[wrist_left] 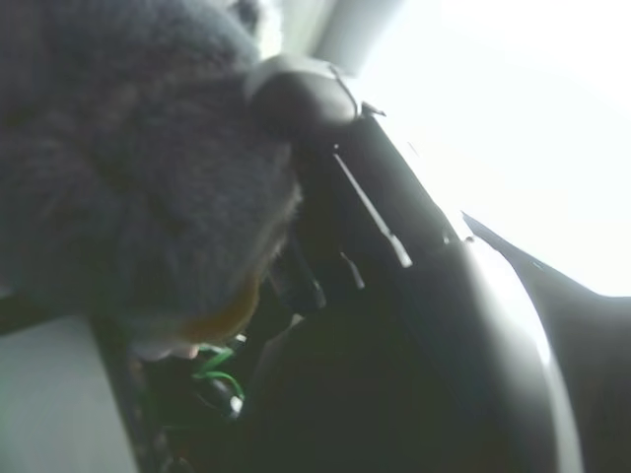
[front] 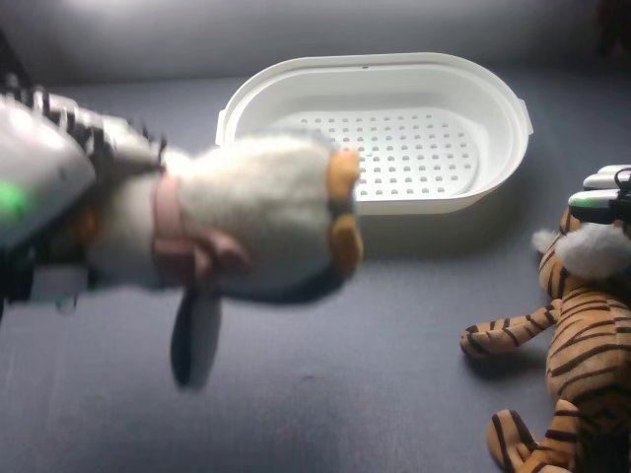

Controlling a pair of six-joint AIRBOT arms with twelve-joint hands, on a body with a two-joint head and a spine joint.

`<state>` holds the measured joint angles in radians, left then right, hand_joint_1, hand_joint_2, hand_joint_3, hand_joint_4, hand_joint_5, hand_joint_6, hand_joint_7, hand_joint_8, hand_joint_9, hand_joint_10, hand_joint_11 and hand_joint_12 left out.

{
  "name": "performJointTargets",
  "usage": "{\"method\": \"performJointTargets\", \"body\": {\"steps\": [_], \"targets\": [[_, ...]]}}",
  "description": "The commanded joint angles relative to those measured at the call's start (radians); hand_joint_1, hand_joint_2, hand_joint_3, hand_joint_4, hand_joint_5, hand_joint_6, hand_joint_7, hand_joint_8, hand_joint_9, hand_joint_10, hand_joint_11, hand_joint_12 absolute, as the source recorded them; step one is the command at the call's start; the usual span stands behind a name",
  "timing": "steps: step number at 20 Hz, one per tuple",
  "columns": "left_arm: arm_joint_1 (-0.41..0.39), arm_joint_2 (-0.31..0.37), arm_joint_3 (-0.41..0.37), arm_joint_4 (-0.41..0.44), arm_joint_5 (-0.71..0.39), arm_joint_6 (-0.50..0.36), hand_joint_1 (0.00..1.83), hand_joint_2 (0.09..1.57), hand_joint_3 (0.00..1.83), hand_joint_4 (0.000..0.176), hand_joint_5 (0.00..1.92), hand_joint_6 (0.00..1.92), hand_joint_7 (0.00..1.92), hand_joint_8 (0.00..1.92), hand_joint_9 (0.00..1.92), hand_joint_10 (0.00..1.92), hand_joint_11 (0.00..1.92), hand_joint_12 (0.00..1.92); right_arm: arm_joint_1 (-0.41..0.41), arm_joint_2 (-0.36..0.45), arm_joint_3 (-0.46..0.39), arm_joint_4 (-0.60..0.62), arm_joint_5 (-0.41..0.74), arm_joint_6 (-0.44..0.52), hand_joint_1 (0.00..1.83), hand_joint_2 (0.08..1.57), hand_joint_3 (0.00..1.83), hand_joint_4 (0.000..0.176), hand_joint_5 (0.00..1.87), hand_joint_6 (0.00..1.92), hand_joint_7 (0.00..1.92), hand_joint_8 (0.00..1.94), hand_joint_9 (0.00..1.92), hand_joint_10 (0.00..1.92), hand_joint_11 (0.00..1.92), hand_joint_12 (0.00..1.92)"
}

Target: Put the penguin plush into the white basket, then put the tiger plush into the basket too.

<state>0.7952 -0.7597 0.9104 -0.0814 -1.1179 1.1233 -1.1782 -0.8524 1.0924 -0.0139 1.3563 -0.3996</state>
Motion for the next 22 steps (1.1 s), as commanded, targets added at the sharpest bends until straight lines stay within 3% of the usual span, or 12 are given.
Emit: {"method": "performJointTargets", "body": {"steps": [1,5,6,8,9,10,11,12,14,16,20,22], "targets": [[-0.037,-0.010,0.019,-0.022,-0.134,0.008,1.27,1.09,0.00,0.000,1.10,0.56,0.99,1.19,0.97,1.09,0.86,1.51,0.006,0.001,0.002,0.025,0.126,0.006,0.51,1.33,0.00,0.072,0.44,0.00,0.39,0.00,0.38,0.00,0.42,0.07],[-0.288,-0.147,0.180,-0.035,0.149,0.044,1.28,1.04,0.00,0.000,1.07,0.70,1.22,0.71,1.19,0.70,1.04,1.31,0.006,0.000,0.006,0.026,0.126,0.006,0.52,1.33,0.00,0.070,0.46,0.00,0.41,0.01,0.41,0.01,0.46,0.06],[-0.364,-0.187,0.221,-0.034,0.234,0.044,1.28,1.05,0.00,0.000,1.05,0.74,1.22,0.71,1.20,0.61,1.00,1.29,0.006,0.000,0.008,0.026,0.127,0.006,0.52,1.33,0.00,0.066,0.46,0.00,0.41,0.00,0.41,0.00,0.46,0.06],[-0.413,-0.235,0.271,-0.096,0.329,0.044,1.38,1.06,0.00,0.000,1.00,0.76,1.15,0.69,1.06,1.08,0.89,1.26,0.006,-0.009,0.013,0.025,0.129,0.008,0.54,1.33,0.00,0.044,0.48,0.01,0.43,0.01,0.42,0.01,0.47,0.06],[-0.426,-0.252,0.291,-0.126,0.357,0.044,1.28,1.07,0.01,0.000,1.01,0.78,1.10,0.90,1.01,0.82,0.88,1.29,0.006,-0.014,0.017,0.025,0.129,0.012,0.56,1.33,0.00,0.038,0.48,0.01,0.43,0.01,0.43,0.01,0.49,0.06],[-0.432,-0.268,0.312,-0.148,0.378,0.044,1.25,1.00,0.00,0.000,0.91,0.28,0.95,0.44,0.94,0.58,0.79,1.16,0.006,-0.017,0.019,0.024,0.129,0.013,0.53,1.33,0.00,0.043,0.48,0.00,0.44,0.00,0.45,0.01,0.50,0.06],[-0.434,-0.280,0.333,-0.166,0.396,0.214,1.18,0.96,0.00,0.000,0.77,0.07,0.82,0.15,0.86,0.31,0.63,1.03,0.006,-0.018,0.020,0.024,0.128,0.015,0.54,1.33,0.00,0.047,0.48,0.00,0.44,0.00,0.46,0.01,0.51,0.06],[-0.434,-0.283,0.340,-0.172,0.405,0.214,1.04,0.96,0.00,0.000,0.57,0.01,0.64,0.03,0.71,0.12,0.47,0.93,0.006,-0.018,0.020,0.024,0.128,0.017,0.53,1.33,0.00,0.053,0.48,0.00,0.44,0.00,0.45,0.00,0.50,0.05],[-0.421,-0.281,0.343,-0.195,0.408,0.221,0.96,0.91,0.00,0.108,0.33,0.00,0.46,0.00,0.51,0.01,0.26,0.90,0.006,-0.018,0.019,0.025,0.129,0.025,0.52,1.33,0.00,0.040,0.48,0.00,0.42,0.00,0.41,0.00,0.45,0.02],[-0.403,-0.275,0.332,-0.201,0.387,0.221,0.91,0.90,0.00,0.156,0.18,0.00,0.31,0.00,0.35,0.00,0.03,1.02,0.006,-0.017,0.019,0.025,0.133,0.032,0.54,1.33,0.00,0.042,0.48,0.00,0.43,0.00,0.42,0.00,0.45,0.02],[-0.358,-0.230,0.265,-0.187,0.289,0.219,0.92,0.86,0.00,0.176,0.04,0.00,0.07,0.00,0.15,0.00,0.00,0.96,0.006,-0.003,0.011,0.022,0.158,0.031,0.66,1.31,0.00,0.045,0.49,0.00,0.45,0.00,0.43,0.00,0.45,0.02],[-0.309,-0.182,0.198,-0.131,0.193,0.173,0.87,0.87,0.00,0.176,0.01,0.00,0.07,0.00,0.14,0.00,0.00,0.79,0.006,0.015,-0.008,-0.002,0.175,0.024,0.70,1.28,0.00,0.075,0.48,0.00,0.45,0.00,0.43,0.00,0.46,0.02]]}}
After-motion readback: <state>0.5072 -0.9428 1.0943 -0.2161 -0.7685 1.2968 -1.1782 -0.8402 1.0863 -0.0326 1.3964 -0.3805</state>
